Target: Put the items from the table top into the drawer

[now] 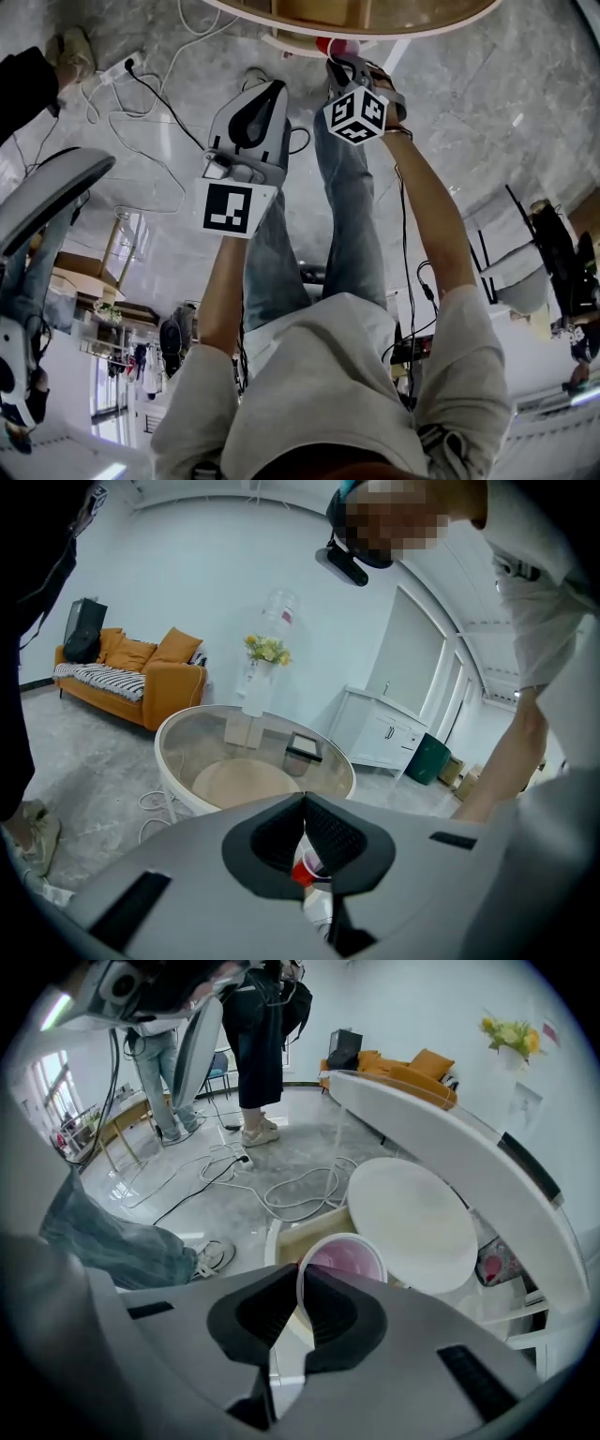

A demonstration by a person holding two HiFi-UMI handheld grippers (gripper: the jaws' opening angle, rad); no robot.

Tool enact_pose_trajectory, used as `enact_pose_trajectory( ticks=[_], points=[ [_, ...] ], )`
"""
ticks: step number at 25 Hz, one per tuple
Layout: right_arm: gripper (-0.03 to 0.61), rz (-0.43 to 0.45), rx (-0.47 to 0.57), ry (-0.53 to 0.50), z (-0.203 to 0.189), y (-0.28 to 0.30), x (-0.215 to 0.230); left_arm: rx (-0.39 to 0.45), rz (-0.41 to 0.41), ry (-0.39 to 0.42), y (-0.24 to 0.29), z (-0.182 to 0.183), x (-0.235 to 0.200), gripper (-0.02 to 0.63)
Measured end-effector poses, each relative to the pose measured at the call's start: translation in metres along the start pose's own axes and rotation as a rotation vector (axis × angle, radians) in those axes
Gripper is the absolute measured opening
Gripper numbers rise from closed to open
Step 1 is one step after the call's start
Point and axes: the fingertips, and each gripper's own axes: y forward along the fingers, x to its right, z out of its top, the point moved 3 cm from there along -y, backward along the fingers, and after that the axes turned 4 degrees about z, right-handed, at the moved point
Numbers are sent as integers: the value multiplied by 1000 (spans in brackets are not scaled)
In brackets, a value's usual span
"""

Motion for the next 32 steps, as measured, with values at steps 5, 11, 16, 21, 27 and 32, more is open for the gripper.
enact_pose_trajectory(
  ticks=[5, 11, 16, 21, 27, 32],
  points=[
    [38, -4, -32, 12, 0, 16, 9, 18, 4, 0, -1, -11, 1, 15],
    [38, -6, -55, -14, -8, 38, 16, 31, 17, -6, -8, -28, 5, 15],
    [38, 2, -99, 5, -19, 66, 21, 11, 37, -33, -18, -52, 1, 15],
    [38, -6, -162, -7, -26, 94, 33, -2, 63, -56, -28, -70, 1, 15],
    [40, 46, -118, 139, -26, 122, 43, -18, 95, -84, -29, -85, -6, 15],
    [40, 91, -78, 298, -26, 138, 41, -23, 113, -92, -24, -93, -8, 15]
  ],
)
